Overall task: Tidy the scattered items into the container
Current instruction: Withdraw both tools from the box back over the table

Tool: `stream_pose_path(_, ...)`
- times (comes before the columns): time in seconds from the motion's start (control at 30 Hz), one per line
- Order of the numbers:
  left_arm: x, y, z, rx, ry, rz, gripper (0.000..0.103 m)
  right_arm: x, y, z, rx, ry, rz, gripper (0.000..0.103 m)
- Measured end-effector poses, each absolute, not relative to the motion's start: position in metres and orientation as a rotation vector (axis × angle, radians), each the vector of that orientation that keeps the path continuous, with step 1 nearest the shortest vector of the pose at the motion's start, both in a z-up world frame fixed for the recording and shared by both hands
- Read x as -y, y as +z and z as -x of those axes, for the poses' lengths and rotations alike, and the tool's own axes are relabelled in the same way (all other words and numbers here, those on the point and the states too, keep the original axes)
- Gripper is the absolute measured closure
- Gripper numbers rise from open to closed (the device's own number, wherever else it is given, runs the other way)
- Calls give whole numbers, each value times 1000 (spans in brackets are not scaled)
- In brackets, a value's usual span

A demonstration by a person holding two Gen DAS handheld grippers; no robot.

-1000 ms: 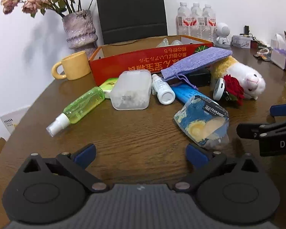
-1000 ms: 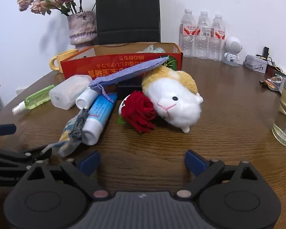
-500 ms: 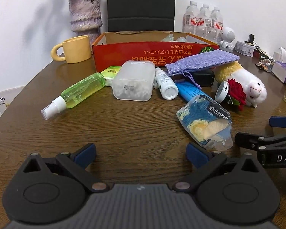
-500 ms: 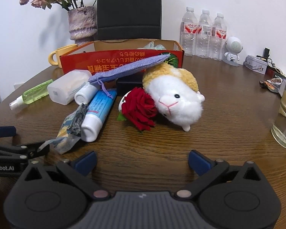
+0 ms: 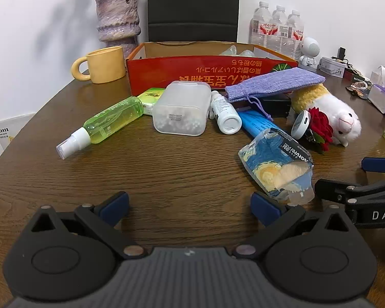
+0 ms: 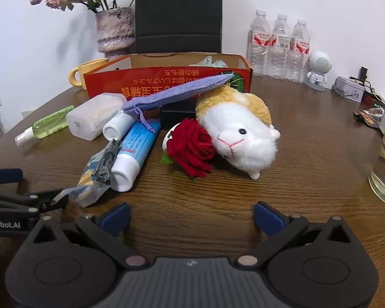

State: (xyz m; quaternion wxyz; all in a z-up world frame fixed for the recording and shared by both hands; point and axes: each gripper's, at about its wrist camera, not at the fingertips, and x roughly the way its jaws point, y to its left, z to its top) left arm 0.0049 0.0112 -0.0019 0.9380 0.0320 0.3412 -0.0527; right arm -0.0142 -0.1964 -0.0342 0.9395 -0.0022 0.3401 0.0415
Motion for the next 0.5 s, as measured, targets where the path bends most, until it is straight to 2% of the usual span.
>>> stream_pose_path(0.5, -12, -2, -5, -698, -108, -64, 0, 198, -34, 15, -692, 97, -2, 0)
